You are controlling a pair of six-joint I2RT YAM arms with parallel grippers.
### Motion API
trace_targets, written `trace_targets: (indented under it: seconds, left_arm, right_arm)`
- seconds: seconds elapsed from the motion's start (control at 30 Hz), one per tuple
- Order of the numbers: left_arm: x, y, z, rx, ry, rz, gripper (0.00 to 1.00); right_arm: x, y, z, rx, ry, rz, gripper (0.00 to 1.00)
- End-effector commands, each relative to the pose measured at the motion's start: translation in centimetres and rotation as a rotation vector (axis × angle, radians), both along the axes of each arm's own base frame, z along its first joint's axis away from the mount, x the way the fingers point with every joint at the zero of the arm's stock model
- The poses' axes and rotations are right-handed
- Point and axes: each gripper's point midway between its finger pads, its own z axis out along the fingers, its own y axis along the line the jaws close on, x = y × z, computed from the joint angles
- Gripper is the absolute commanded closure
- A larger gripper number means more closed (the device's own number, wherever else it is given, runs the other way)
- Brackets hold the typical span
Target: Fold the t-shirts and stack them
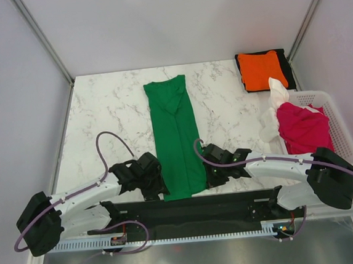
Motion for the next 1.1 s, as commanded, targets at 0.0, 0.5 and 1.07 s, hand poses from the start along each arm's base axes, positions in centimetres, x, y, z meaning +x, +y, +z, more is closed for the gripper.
trace_targets:
  seconds: [0.0,0.5,1.07]
  left_arm:
    - [1.4,-1.3,0.9,-0.031,-0.025,0.067,0.47]
    - [1.8,-1.3,-0.9,0.053,-0.011,0.066,0.64]
    - [3.6,-2.6,7.2,-0.011,-0.159,-0.039,0.98]
  right_arm:
    - [0.5,0.6,0.4,0.017,-0.03,0.016,1.0]
    - [0.5,0.7,0.3,0.023,-0.032,0.014,1.0]
    - [1.2,2.9,5.7,0.138,-0.028,-0.069,1.0]
